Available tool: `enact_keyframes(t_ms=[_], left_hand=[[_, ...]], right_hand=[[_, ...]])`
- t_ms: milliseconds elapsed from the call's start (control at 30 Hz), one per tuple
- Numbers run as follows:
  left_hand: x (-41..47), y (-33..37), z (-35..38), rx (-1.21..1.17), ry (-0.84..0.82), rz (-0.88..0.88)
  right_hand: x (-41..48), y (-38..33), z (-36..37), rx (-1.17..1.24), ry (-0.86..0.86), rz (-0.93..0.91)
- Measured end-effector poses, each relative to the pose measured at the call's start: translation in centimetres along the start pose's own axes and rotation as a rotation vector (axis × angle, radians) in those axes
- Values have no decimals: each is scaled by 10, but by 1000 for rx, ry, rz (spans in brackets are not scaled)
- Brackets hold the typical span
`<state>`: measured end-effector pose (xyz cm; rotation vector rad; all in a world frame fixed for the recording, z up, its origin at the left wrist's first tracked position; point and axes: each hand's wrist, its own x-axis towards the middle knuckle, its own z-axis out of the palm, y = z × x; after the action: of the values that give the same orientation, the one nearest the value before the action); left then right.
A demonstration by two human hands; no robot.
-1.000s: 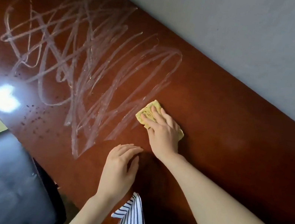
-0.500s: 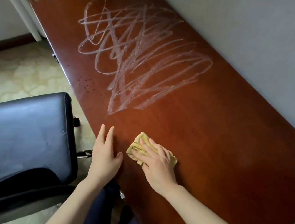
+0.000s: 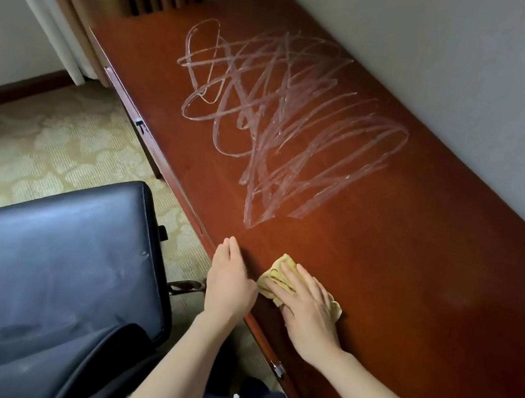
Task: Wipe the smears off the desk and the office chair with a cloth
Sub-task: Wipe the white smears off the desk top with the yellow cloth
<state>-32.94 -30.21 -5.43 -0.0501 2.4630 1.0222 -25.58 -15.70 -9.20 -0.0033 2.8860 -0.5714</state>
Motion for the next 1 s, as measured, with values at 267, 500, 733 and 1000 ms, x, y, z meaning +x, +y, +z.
enact_keyframes(t_ms=[267,500,733,1000], left_hand=[[9,-1,-4,-62,59,14],[13,-26,-30,-76,-81,179],[21,-41,-61,26,68,76],[5,-69,-89,17,148,19]], right_hand=[[73,-31,-2,-40,-64,27],[90,-40,-2,-77,-44,-34],[84,-36,-7,-97,-59,-107],[91,-30,-22,-114,-169,-142]])
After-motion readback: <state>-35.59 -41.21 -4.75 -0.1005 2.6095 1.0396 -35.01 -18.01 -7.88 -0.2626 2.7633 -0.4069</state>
